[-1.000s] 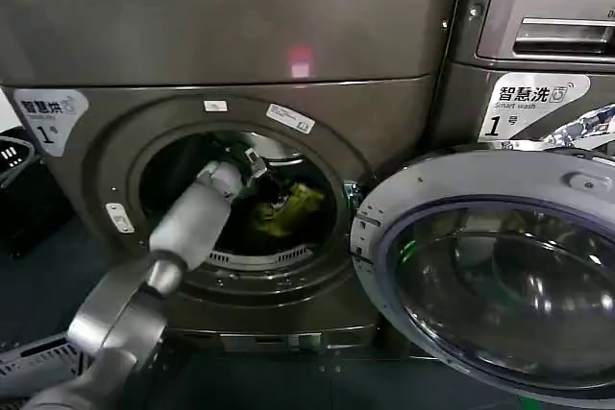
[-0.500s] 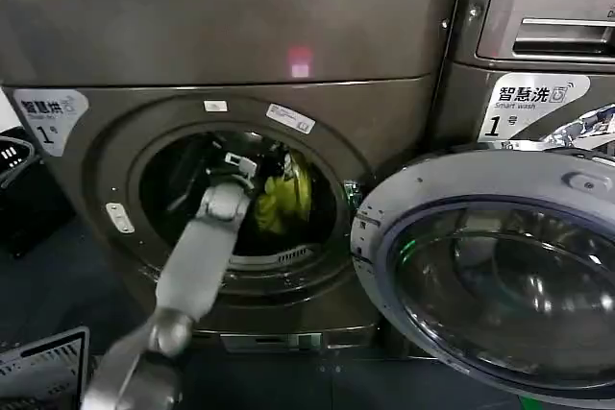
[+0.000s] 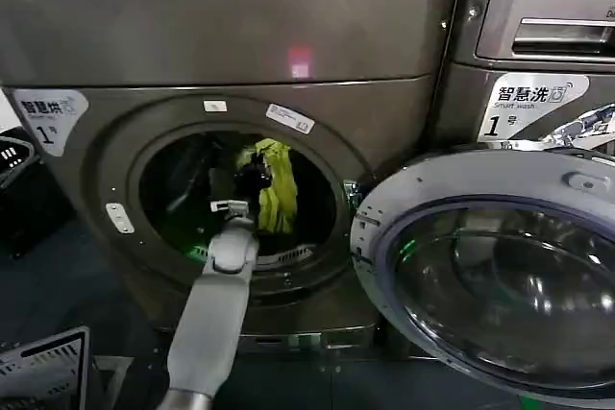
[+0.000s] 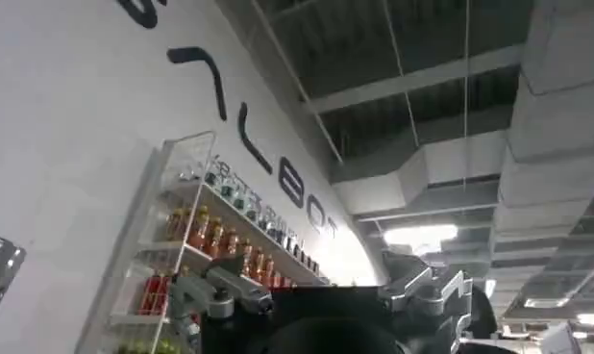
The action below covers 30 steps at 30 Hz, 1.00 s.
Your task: Grasp the clothes from the dryer.
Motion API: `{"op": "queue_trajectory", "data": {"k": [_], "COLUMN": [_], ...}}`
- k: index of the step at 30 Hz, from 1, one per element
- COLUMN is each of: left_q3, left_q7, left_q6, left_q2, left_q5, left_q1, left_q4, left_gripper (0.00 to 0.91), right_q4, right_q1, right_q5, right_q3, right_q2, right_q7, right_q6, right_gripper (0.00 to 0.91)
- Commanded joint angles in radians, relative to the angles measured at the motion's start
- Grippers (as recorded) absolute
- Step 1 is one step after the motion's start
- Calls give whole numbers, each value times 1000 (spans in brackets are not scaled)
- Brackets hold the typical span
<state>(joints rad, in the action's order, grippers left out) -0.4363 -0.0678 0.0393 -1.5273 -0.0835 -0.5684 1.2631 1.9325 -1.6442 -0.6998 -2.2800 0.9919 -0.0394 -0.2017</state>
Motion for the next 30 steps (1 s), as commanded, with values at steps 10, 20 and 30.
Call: {"op": "queue_trajectory", "data": {"k": [10,20,30], "left_q3": [-33,-37,-37], "left_q7": [-70,-68,-65], "left_q6": [62,62,60], "left_q2": [-37,-42,-45], "left_q5": [-41,-41,-41], "left_q1": [-86,-70,-54], "left_q4": [86,67,54], "left_gripper": [0,0,0], "right_q4": [3,6,3], "right_q1": [1,7,13], "right_q5": [-9,-4,2], "right_q3": [-3,-7,-4], "right_q2": [-2,-2,-3], "right_q7": [-7,-21,-26], "right_q6": [17,0,-5], "right_gripper": [907,907,907]}}
